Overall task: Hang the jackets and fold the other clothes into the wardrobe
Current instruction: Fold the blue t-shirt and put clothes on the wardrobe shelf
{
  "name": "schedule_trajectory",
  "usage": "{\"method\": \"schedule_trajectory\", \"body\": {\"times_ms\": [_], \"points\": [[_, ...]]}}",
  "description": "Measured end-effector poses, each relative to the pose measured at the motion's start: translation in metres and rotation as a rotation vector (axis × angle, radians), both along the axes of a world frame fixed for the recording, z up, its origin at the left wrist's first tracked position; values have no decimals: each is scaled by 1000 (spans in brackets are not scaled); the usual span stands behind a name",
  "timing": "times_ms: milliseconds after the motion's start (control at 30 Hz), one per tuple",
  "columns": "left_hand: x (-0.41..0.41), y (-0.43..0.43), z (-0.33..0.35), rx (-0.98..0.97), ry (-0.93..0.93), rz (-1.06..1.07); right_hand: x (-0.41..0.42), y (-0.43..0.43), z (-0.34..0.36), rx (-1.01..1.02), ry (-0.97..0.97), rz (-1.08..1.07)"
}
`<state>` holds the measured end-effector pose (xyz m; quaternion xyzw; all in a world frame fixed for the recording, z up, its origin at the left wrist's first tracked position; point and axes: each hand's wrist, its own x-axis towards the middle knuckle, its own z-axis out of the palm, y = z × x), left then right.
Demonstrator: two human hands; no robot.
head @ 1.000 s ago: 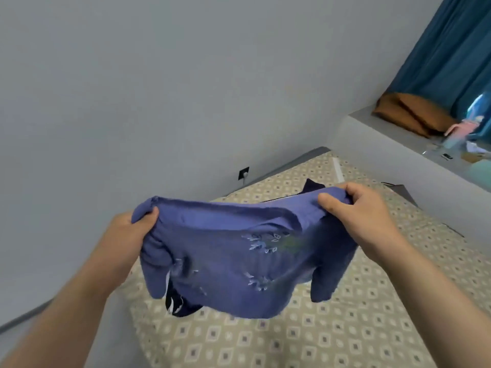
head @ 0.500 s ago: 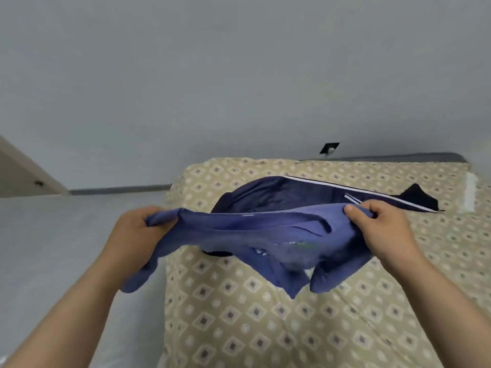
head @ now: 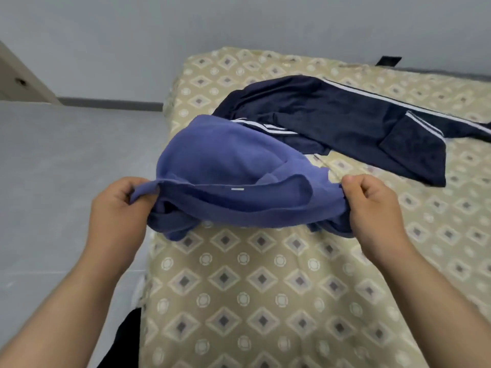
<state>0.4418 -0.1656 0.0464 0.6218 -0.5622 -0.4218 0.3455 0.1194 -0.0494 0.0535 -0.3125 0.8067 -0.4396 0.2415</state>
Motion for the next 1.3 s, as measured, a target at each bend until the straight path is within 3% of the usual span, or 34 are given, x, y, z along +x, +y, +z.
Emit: {"method": "schedule_trajectory", "body": {"times_ms": [167,267,500,700,933,1100,1167,1300], "points": [[13,33,-17,-42,105,80,26,35,-12,64,-217,208],[35,59,-13,-85,112,98,39,64,-10,123,-44,327],[97,154,42,-254,-35,145,68,150,62,10,313,274],[136,231,115,-481,-144,279,78,217,155,-173,259,315],[139,304,208,-672,4,304,79,269,241,-409,313,357],[143,330,267,-694,39,338,74,296,292,-415,361,472],[143,337,288,-678,93,329,73,305,313,-462,310,477],[140,347,325,-673,251,325,71,318,349,-592,-80,457]]}}
